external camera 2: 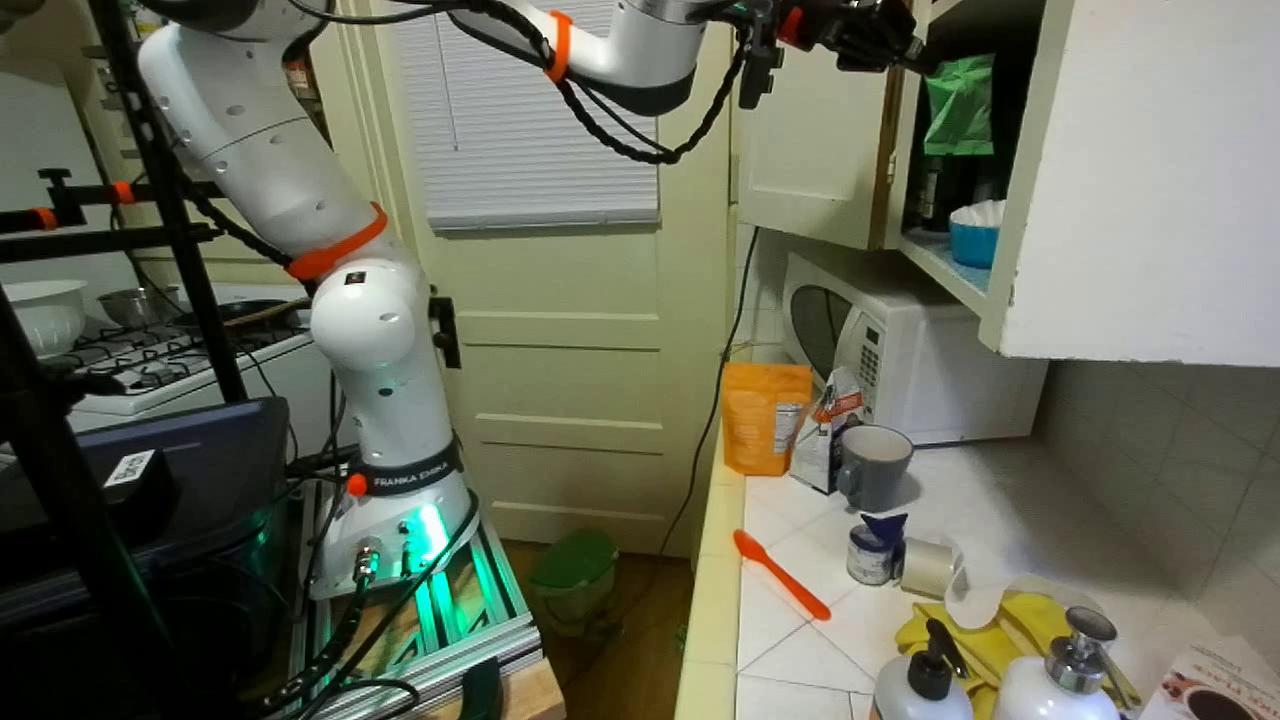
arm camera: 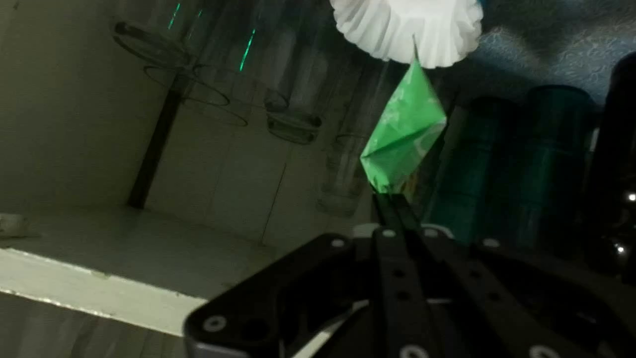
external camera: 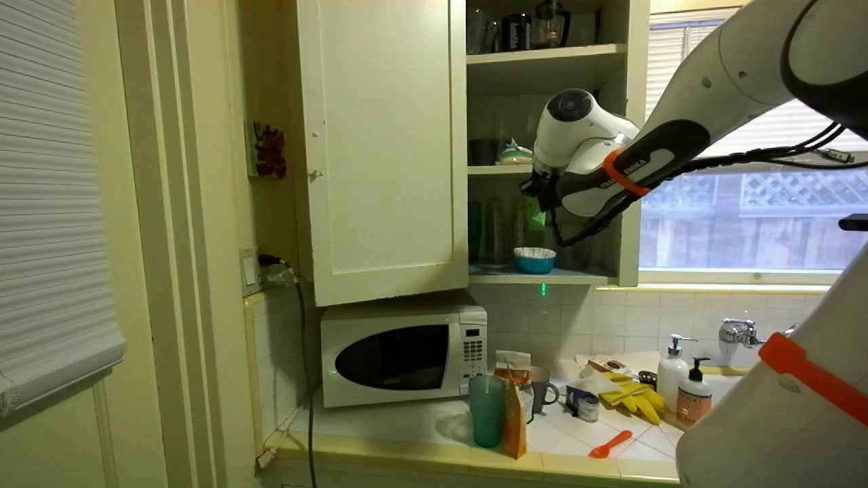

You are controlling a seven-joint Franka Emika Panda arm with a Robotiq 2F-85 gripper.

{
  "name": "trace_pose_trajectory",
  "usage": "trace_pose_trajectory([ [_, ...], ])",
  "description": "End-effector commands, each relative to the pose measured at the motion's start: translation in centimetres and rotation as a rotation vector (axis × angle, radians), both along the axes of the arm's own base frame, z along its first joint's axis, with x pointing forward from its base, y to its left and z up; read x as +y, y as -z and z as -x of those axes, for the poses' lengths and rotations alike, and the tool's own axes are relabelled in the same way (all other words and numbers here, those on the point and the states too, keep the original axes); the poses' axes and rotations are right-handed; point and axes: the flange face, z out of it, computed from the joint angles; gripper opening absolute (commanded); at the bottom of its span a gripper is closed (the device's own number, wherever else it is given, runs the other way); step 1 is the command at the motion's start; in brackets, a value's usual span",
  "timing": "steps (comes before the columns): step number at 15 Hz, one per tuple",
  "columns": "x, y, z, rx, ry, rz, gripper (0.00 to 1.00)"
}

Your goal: Pick up the green cloth from the bowl and put it in the cabinet

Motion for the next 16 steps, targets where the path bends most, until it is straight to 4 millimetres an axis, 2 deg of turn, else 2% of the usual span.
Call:
trace_pose_trajectory([
  [1,0.3,-2.1,0.6,-0.038,0.004,-0.023,0.0],
  [7,1.0,-3.3,0.8,-0.053,-0.022,-0.141,0.0],
  [16,0.4,-7.2,3.2,-0.095,-0.023,-0.244,0.0],
])
